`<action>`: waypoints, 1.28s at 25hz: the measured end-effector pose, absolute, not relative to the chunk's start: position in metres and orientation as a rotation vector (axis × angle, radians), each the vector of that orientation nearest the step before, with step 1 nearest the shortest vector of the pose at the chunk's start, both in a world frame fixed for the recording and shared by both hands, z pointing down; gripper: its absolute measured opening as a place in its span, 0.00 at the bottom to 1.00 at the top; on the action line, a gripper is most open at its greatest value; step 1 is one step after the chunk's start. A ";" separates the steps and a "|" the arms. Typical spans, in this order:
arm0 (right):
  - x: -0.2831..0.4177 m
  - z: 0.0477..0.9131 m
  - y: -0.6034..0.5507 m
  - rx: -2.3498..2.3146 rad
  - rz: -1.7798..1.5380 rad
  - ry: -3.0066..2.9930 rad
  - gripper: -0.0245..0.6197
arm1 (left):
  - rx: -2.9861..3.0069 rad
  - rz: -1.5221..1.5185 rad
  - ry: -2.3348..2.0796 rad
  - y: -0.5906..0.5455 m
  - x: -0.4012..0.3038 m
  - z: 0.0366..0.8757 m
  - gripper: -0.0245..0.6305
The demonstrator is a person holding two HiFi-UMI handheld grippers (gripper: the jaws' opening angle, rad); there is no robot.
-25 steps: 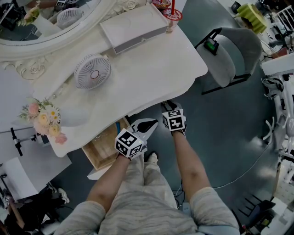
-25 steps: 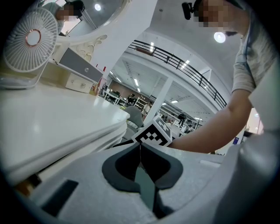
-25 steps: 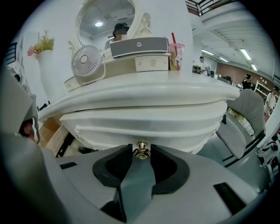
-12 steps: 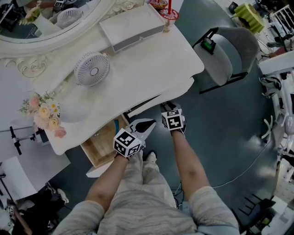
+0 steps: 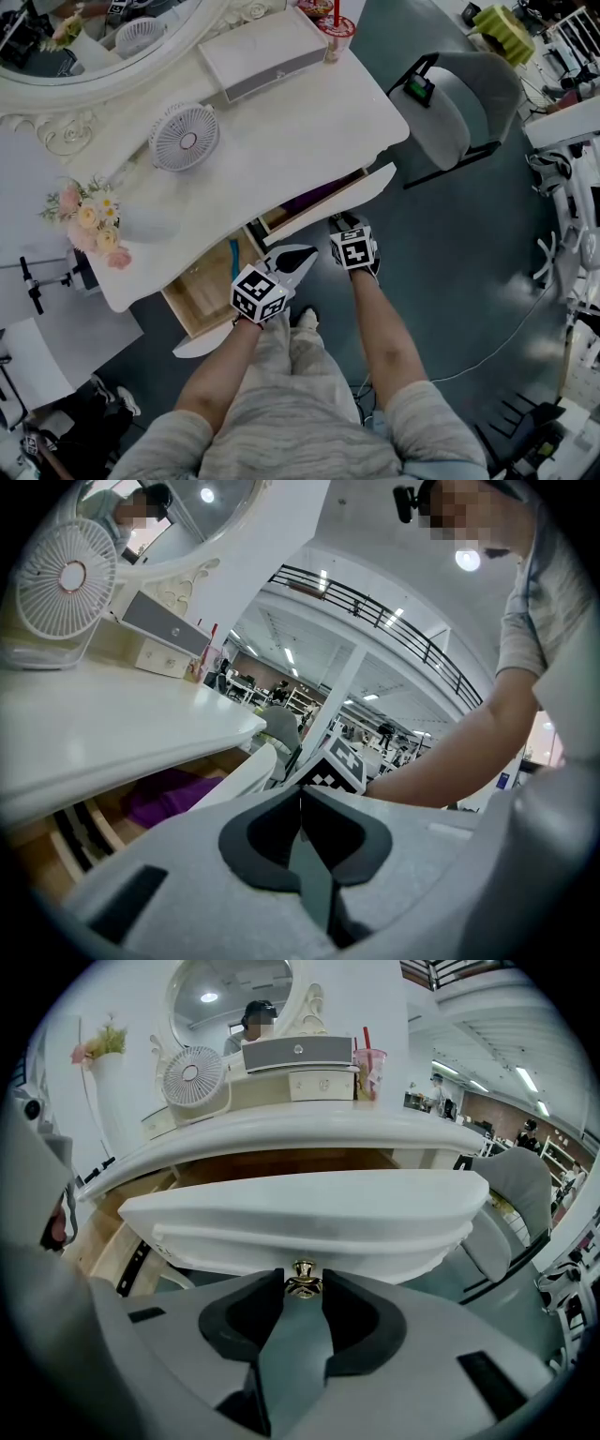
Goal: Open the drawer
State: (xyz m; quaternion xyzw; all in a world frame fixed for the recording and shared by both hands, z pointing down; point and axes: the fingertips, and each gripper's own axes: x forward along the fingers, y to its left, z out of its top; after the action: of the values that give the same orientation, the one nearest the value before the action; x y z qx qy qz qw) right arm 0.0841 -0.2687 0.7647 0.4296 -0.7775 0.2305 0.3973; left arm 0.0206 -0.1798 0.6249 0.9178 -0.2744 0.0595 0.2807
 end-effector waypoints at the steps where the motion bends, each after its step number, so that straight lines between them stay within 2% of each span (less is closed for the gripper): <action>1: 0.086 0.765 -0.267 1.089 0.581 -1.967 0.23 | 2.461 0.160 -0.734 -0.178 0.022 0.625 0.06; 32: 0.126 0.764 -0.208 1.079 0.587 -1.942 0.23 | 2.488 0.223 -0.665 -0.128 0.070 0.612 0.06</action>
State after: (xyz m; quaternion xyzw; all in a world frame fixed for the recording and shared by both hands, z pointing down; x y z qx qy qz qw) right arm 0.1257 -0.2079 0.7641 0.4283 -0.7709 0.2333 0.4097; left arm 0.0698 -0.1280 0.6123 0.9255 -0.2473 0.0831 0.2745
